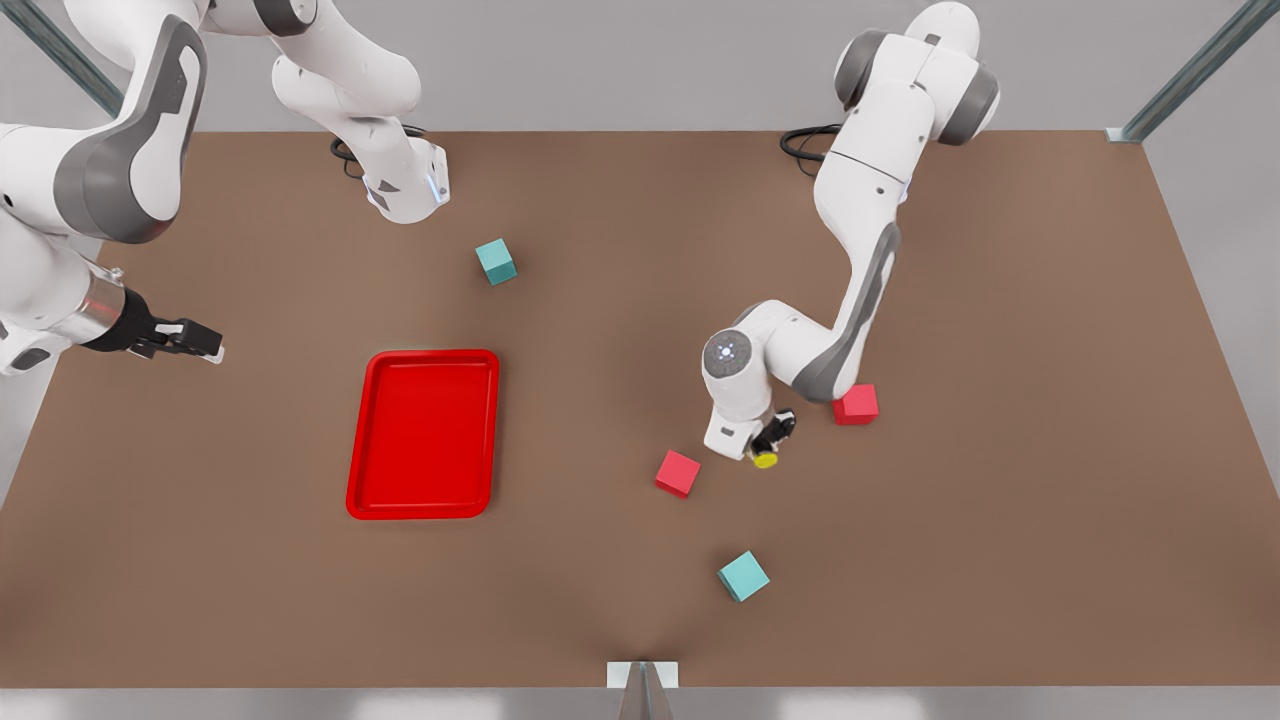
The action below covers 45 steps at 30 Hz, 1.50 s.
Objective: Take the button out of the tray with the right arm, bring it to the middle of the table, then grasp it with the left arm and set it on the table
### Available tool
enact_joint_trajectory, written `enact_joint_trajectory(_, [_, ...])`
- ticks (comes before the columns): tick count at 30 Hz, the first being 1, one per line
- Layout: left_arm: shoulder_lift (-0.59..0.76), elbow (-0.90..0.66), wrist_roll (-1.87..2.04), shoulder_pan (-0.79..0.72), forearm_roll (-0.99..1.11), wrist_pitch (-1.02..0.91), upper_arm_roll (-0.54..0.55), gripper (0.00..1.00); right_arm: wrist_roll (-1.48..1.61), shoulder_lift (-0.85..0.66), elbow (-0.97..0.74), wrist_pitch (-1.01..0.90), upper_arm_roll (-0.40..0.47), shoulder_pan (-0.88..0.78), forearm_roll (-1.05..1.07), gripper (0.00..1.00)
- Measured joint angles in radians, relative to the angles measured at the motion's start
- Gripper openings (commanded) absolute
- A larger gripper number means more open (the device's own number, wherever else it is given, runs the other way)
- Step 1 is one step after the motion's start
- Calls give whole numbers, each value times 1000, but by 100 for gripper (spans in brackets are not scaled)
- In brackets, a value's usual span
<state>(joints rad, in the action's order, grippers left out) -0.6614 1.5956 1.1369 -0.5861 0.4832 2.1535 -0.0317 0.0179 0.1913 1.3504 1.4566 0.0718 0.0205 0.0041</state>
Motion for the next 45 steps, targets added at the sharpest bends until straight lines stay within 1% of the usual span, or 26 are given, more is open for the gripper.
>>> enact_joint_trajectory(2, [-42,-12,165,-48,162,-86,-2,39,1,0,0,0,0,-1,-3,100])
enact_joint_trajectory(5, [-93,-16,392,-79,367,-222,-2,39,2,0,0,-1,-1,-2,-5,100])
enact_joint_trajectory(9, [-146,-21,656,-91,539,-366,-3,39,3,0,0,-5,-3,-3,-6,100])
enact_joint_trajectory(13, [-188,-22,882,-90,617,-465,-3,39,3,0,1,-11,-4,-7,-6,100])
enact_joint_trajectory(17, [-263,-58,1072,-85,678,-510,-3,39,4,0,0,-19,-5,-5,-12,100])
enact_joint_trajectory(22, [-302,-91,1268,-84,736,-509,-3,39,5,0,0,-27,-5,-6,-26,100])
enact_joint_trajectory(30, [-336,-95,1489,-75,803,-479,-3,39,6,0,0,-33,-6,-20,-32,100])
enact_joint_trajectory(31, [-337,-95,1510,-76,807,-477,-3,54,7,0,0,-35,-6,-23,-32,100])
enact_joint_trajectory(32, [-337,-95,1530,-76,812,-476,-3,100,7,0,0,-36,-6,-26,-32,100])
enact_joint_trajectory(45, [-333,-82,1711,-88,834,-497,-3,100,8,0,0,-47,-5,-22,-35,100])
